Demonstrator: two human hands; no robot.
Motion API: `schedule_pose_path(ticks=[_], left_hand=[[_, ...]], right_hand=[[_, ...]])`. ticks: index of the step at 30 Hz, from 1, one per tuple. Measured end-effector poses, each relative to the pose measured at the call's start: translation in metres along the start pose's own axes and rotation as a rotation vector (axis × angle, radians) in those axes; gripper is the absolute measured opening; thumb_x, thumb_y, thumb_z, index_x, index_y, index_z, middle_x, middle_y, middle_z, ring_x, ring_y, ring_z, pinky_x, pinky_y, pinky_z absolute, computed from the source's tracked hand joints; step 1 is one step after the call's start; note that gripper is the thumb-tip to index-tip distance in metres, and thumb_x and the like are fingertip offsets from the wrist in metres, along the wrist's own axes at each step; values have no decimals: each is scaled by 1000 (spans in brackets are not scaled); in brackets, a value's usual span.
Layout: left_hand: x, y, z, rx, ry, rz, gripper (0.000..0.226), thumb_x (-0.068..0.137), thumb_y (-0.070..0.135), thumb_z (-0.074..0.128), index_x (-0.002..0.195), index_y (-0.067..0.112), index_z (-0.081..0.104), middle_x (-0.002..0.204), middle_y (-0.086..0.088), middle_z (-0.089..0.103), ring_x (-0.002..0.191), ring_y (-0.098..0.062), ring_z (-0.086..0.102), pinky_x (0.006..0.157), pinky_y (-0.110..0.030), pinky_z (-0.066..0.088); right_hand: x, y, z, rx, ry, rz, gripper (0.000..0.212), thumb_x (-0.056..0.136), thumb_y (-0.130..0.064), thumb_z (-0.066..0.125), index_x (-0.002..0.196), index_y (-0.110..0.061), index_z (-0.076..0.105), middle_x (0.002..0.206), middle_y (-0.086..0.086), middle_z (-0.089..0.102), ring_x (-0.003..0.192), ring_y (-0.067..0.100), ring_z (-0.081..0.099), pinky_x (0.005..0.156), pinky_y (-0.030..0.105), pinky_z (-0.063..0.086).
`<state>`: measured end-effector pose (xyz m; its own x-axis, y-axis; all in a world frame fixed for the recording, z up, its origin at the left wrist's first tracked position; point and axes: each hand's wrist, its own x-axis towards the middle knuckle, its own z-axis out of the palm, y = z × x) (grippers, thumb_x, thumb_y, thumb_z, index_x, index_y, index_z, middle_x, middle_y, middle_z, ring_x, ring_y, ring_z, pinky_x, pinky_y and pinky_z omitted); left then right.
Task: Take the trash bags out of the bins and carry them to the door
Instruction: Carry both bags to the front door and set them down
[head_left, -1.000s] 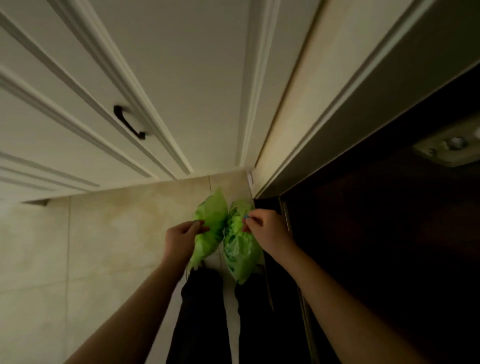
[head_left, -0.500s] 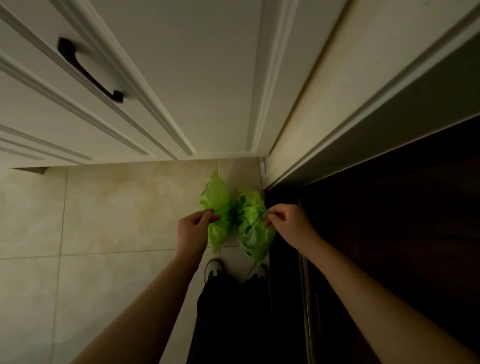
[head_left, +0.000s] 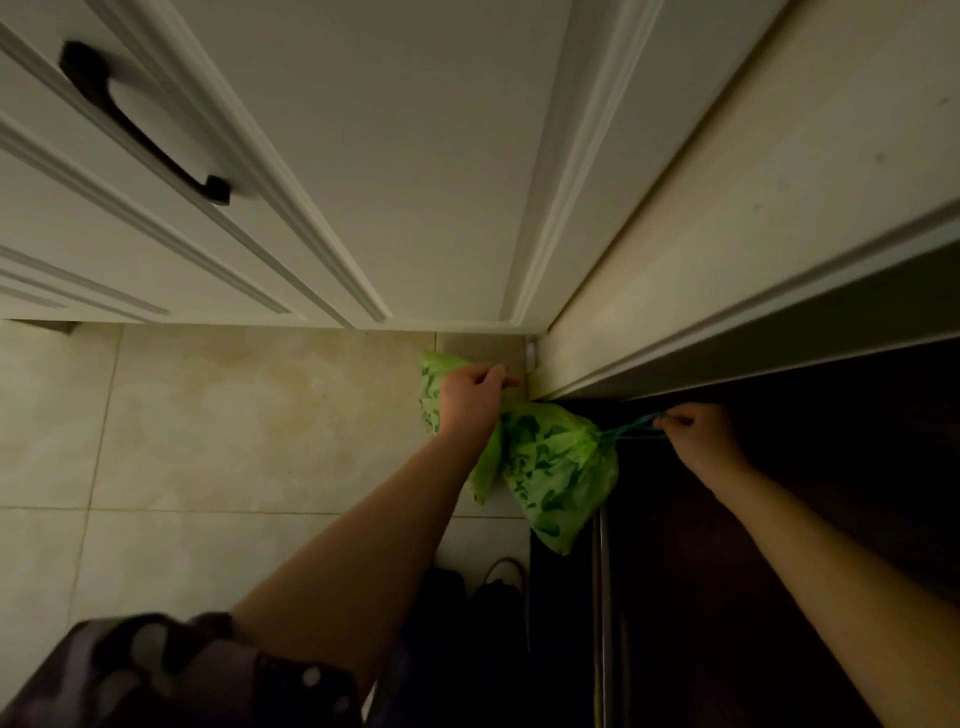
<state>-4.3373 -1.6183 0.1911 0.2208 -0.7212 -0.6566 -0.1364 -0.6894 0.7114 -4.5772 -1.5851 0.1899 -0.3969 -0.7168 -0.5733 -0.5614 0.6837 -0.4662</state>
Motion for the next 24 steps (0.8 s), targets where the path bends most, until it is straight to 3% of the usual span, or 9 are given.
schedule_pose_path(ticks=[4,7,10,12,14,17,21,24], left_hand=[[7,7,14,51,-66,33,22,92,19,56,89,10,76,91,-11,74,80,-20,59,75,-32,47],[13,15,19,95,-130,90,22,90,15,57,101,6,74,94,2,67,88,-13,59,77,-25,44],[23,21,20,173,-160,134,21,87,15,59,98,5,74,80,-3,65,75,-16,58,72,-27,45],[29,26,21,206,-183,161,20,85,13,60,96,2,72,75,-6,62,67,-19,54,67,-31,43],[36,30,21,213,-185,182,26,85,11,59,107,6,70,93,-7,68,80,-22,62,76,-33,49],[40,36,21,243,-197,201,43,85,11,58,127,10,60,128,-7,63,105,-25,64,91,-36,53],[36,44,25,354,-237,240,57,86,14,56,141,16,45,136,-12,56,95,-26,64,77,-26,47],[30,44,30,350,-257,227,62,86,14,55,145,17,38,137,-17,54,107,-33,61,87,-35,49]], right_hand=[[12,-5,-19,55,24,133,20,89,-2,58,102,13,64,81,19,59,59,24,50,35,17,40],[17,-7,-27,116,46,201,22,93,-2,51,105,14,59,64,10,48,51,19,42,28,12,34],[21,-8,-25,213,63,235,23,95,-3,45,108,10,59,62,7,45,47,17,46,29,11,36],[22,-9,-20,252,66,238,16,96,-5,44,98,0,59,64,6,47,34,8,52,30,12,39],[21,-10,-16,246,63,228,19,97,-5,43,83,-7,56,63,6,47,26,0,48,30,12,38],[17,-10,-13,205,-1,244,22,97,-7,43,76,-11,52,64,6,50,42,13,54,35,19,42],[8,-8,-10,148,-114,246,16,97,-10,42,83,-11,50,70,7,53,58,17,51,55,28,43],[1,-7,-7,149,-165,238,9,98,-12,43,96,-9,51,73,7,55,62,16,52,58,28,44]])
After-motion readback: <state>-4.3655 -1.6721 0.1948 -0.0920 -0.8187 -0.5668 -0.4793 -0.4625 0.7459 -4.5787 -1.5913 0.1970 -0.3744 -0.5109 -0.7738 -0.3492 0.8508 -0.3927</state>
